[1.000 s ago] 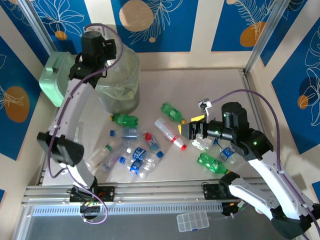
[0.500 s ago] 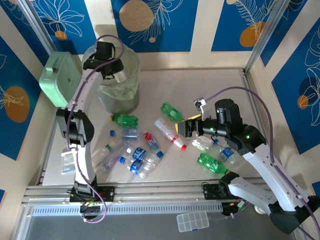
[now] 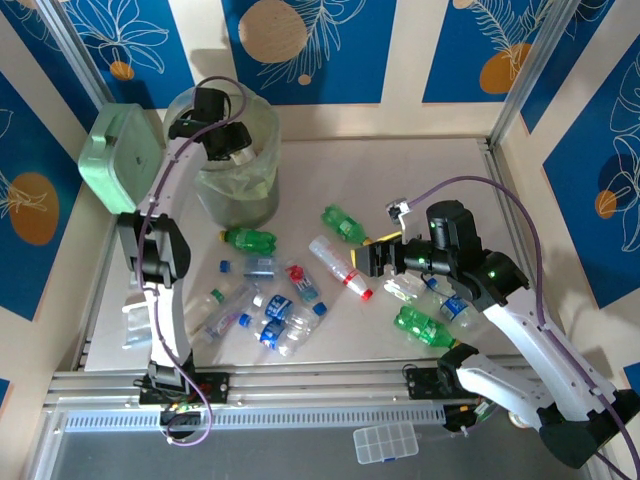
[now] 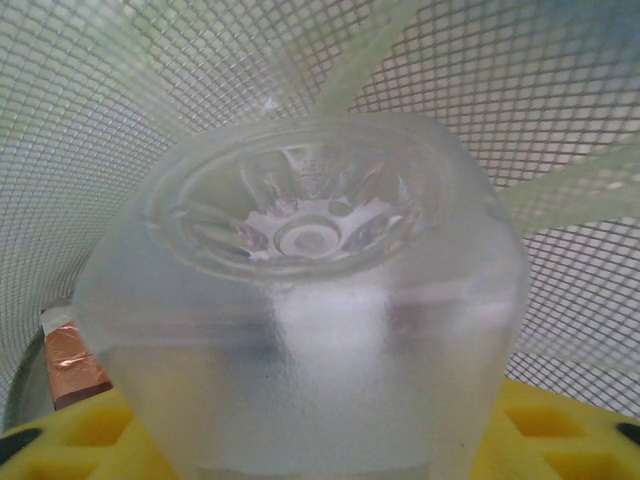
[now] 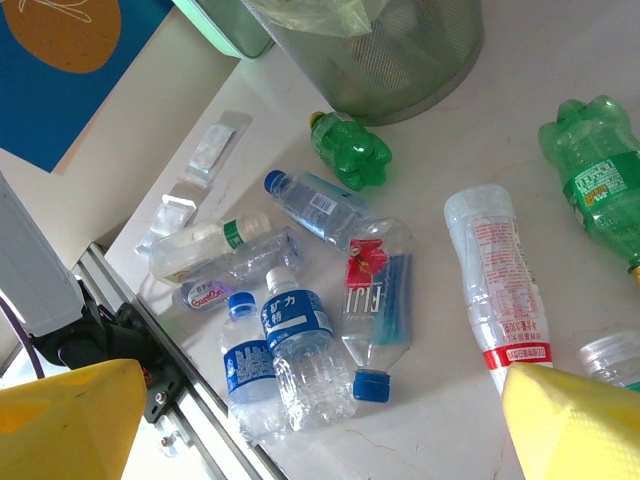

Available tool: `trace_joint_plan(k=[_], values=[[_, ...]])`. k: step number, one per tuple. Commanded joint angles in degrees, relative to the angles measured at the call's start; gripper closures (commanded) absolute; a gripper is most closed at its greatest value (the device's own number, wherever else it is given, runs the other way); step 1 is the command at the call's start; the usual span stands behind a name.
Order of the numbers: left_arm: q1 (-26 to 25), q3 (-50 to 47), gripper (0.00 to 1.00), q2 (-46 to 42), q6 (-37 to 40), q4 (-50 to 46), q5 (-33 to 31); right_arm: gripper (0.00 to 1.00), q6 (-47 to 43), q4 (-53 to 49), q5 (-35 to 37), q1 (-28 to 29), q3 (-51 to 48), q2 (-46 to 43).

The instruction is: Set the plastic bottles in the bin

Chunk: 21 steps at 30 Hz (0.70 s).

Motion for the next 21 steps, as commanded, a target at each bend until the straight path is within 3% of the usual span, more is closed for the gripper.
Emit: trace_joint_plan(k=[1, 3, 15, 21], values=[[0.6, 2.2, 0.33, -5.5, 0.0, 0.4, 2.8, 0.08, -1.3, -0.2, 0.1, -0.2, 0.6, -0.9], [0.5, 2.2, 0.26, -7.1, 0.0, 0.3, 3.0, 0.08, -1.3, -0.5, 0.0, -0.2, 1.1, -1.0], [-0.1, -1.2, 0.30, -16.2, 1.7, -0.5, 4.0, 0.09, -1.0, -4.0, 1.3, 0.0, 3.1, -3.0], [-10.3, -11.6, 0.31, -29.8, 9.9, 4.8, -13.1, 0.12, 1.0, -7.9, 6.6, 0.1, 3.3, -3.0]])
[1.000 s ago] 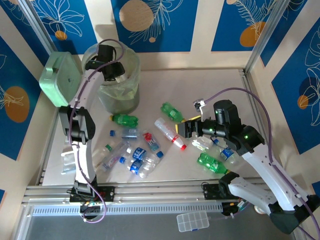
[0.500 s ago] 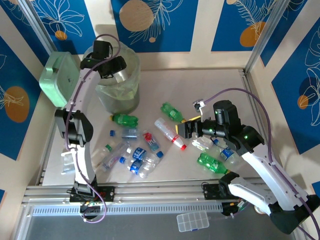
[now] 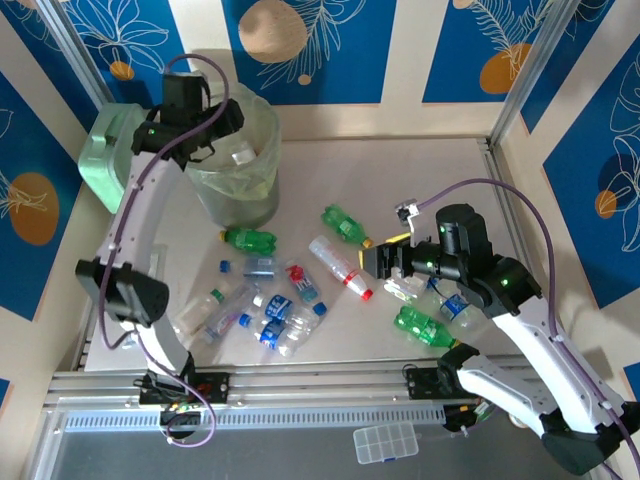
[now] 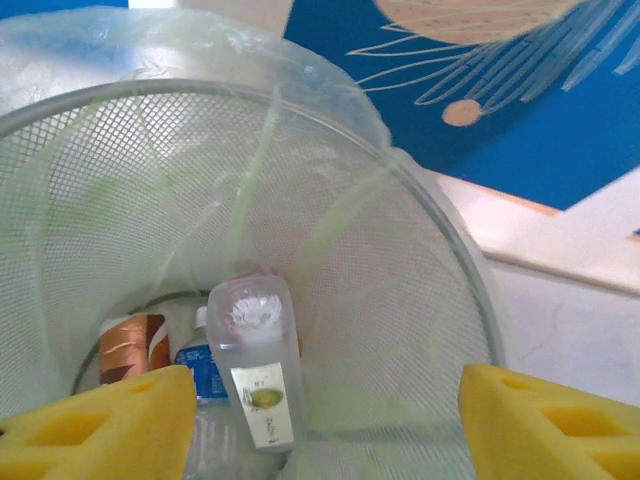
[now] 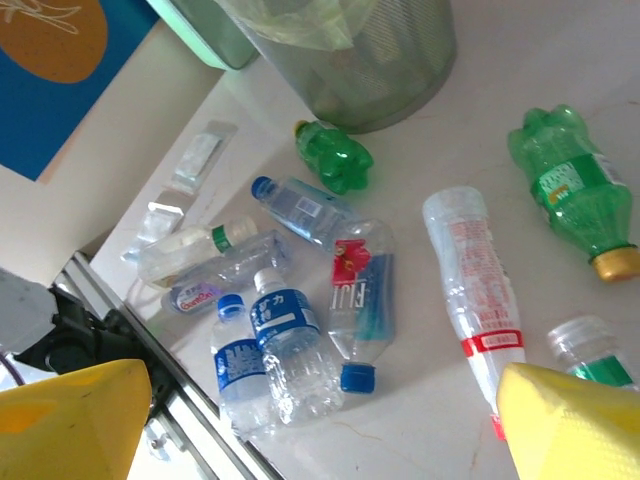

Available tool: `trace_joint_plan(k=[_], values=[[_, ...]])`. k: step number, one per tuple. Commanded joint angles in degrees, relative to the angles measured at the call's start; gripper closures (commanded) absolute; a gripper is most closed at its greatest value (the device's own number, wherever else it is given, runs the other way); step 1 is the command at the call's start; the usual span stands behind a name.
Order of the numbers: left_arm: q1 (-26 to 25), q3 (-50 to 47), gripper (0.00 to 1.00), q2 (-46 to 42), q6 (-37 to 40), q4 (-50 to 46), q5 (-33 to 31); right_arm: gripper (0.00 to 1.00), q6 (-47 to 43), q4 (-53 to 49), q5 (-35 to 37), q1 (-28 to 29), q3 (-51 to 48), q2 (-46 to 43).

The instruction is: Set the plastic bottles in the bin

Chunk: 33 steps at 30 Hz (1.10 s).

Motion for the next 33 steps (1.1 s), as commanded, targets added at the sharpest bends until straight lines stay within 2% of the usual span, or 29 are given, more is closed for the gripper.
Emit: trace_joint_plan(k=[1, 5, 9, 12, 14, 18, 21, 27, 31, 33], values=[[-7.5, -6.0, 0.31, -9.6, 6.5, 5.2, -10.7, 0.13, 1.4, -4.2, 3.8, 0.0, 1.5, 0.2], [-15.0, -15.9, 0.31, -17.3, 5.9, 8.9, -13.4, 0.17, 5.2, -7.2, 8.3, 0.1, 0.9, 2.2], [-16.5, -25.8, 0.29, -22.7, -1.7, 9.2, -3.8, 0.18, 7.8, -11.9, 11.7, -0.1, 0.4, 4.4], [-16.8, -31.4, 0.27, -25.0, -3.4, 7.7, 1.4, 0.17, 7.9, -16.0, 9.9, -0.3, 1.4, 7.7], [-16.9, -35.5, 0.27, -26.8, -4.3, 7.7, 2.6, 0.16, 6.3, -17.7, 7.4, 0.3, 1.9, 10.2], [-16.8, -42.6, 0.24, -30.4, -7.0, 7.1, 1.1, 0.16, 4.9, -19.1, 10.2, 6.6, 3.6, 15.7], [-16.7, -46.2, 0.10, -32.6, -9.9, 5.1, -3.1, 0.16, 4.2, -17.5, 12.4, 10.4, 4.5, 20.0], [-15.3, -50.7, 0.07, -37.1, -9.2, 4.7, -4.4, 0.16, -0.3, -14.4, 14.6, 10.4, 8.5, 30.8], [-15.2, -52.5, 0.07, -40.0, -4.7, 6.5, -5.6, 0.18, -2.8, -12.1, 15.1, 8.9, 12.5, 38.1], [-15.2, -53.7, 0.00, -41.4, -3.4, 7.1, -8.4, 0.18, -4.1, -11.8, 15.4, 8.6, 15.1, 42.2]])
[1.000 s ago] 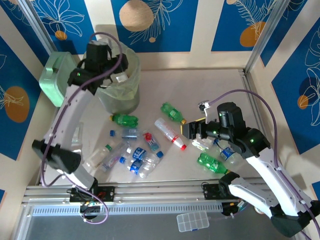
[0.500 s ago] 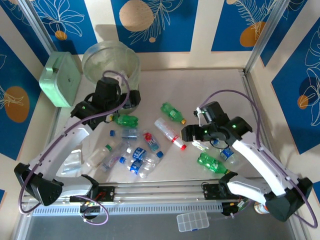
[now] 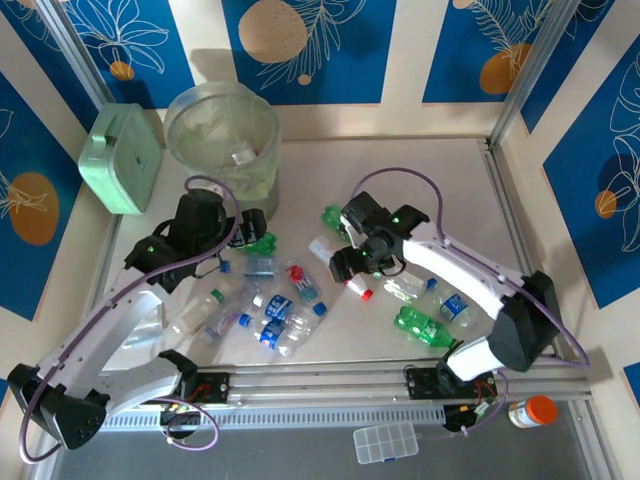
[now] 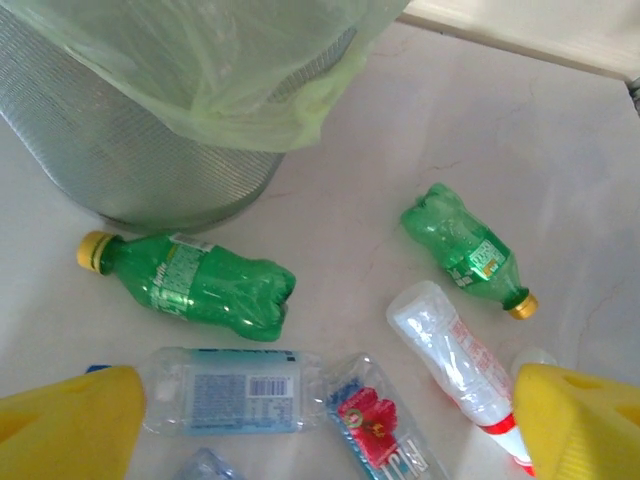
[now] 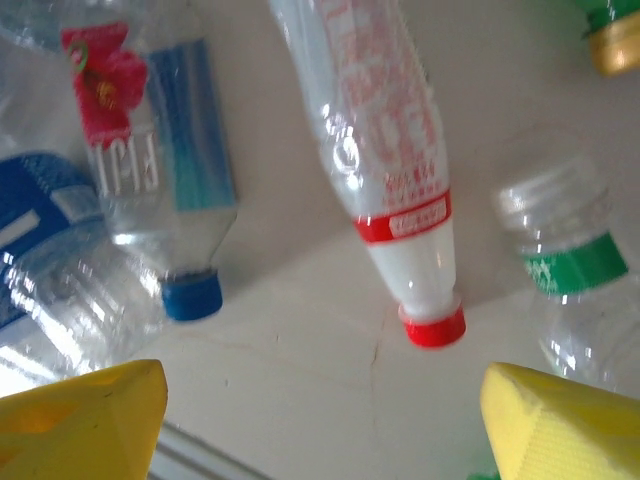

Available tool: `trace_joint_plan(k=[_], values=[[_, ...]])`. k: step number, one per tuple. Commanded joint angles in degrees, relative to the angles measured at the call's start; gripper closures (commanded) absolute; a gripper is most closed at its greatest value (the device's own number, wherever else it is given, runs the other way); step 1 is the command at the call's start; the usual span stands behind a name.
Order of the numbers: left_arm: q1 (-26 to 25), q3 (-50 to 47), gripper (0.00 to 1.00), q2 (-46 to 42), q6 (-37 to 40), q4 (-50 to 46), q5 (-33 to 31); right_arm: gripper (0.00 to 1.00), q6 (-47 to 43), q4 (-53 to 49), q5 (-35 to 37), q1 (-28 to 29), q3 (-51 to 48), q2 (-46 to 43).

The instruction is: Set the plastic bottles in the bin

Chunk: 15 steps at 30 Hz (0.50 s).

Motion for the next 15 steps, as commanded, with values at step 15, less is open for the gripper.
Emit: trace_joint_plan(k=[15], values=[[1.4, -7.0, 0.01, -6.1, 2.3, 6.1, -1.0, 0.26, -7.7, 1.0, 4.2, -0.5, 13.1, 24.7]])
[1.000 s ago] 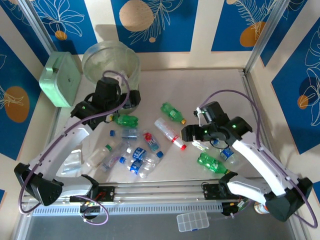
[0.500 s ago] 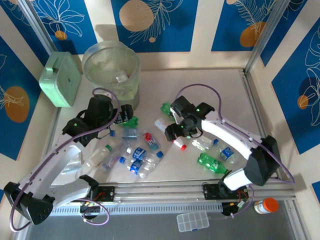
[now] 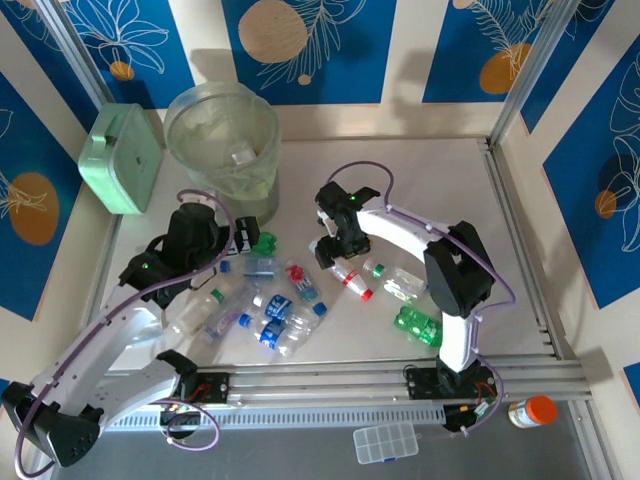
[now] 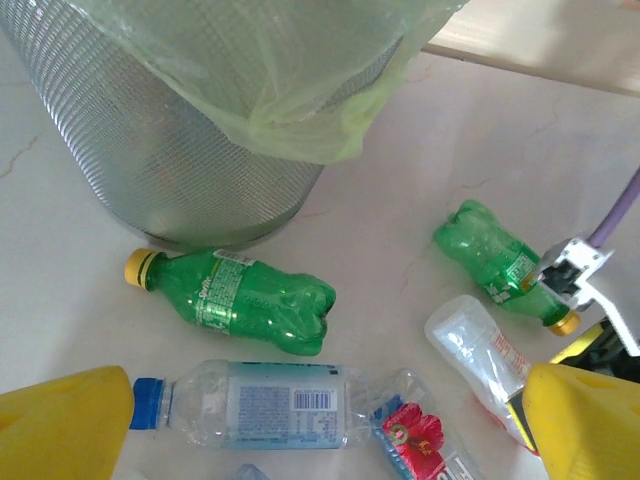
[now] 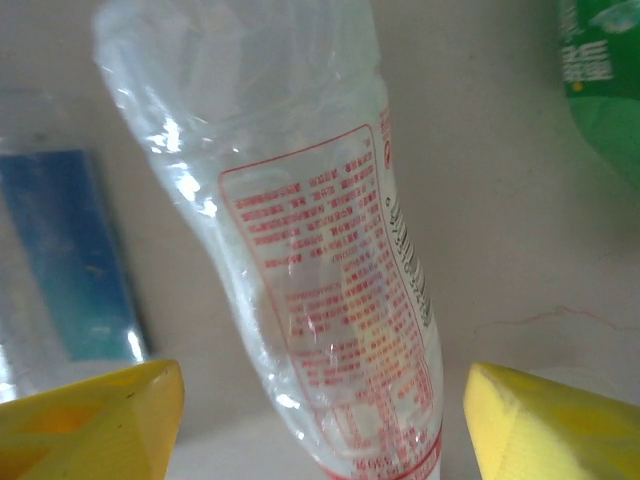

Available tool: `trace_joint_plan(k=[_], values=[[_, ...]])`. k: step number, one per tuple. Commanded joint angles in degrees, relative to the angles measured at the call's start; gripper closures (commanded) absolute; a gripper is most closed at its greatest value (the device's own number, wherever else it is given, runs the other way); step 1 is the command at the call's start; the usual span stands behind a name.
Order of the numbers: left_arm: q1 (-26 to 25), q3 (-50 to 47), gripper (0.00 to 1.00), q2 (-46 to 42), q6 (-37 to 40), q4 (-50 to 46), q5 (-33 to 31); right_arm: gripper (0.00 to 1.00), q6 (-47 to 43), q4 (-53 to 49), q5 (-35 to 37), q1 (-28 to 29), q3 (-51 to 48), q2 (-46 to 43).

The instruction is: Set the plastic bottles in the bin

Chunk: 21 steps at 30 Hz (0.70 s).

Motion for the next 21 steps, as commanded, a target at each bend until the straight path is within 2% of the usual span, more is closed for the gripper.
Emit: trace_joint_plan(k=[1, 8, 21], values=[[0.8, -0.6, 0.01, -1.1, -0.1, 2.3, 2.0, 0.26, -1.6, -0.5, 2.7, 1.2, 1.1, 1.8], [1.1, -2.1, 0.01, -0.6, -1.5, 4.4, 7.9, 0.31, -1.0, 2.2, 3.4, 1.4, -0.1, 4.3], [2.4, -3.2, 0.04, 1.7, -2.7, 6.7, 14.7, 0.49, -1.0, 7.6, 1.8, 0.7, -5.2, 1.9]])
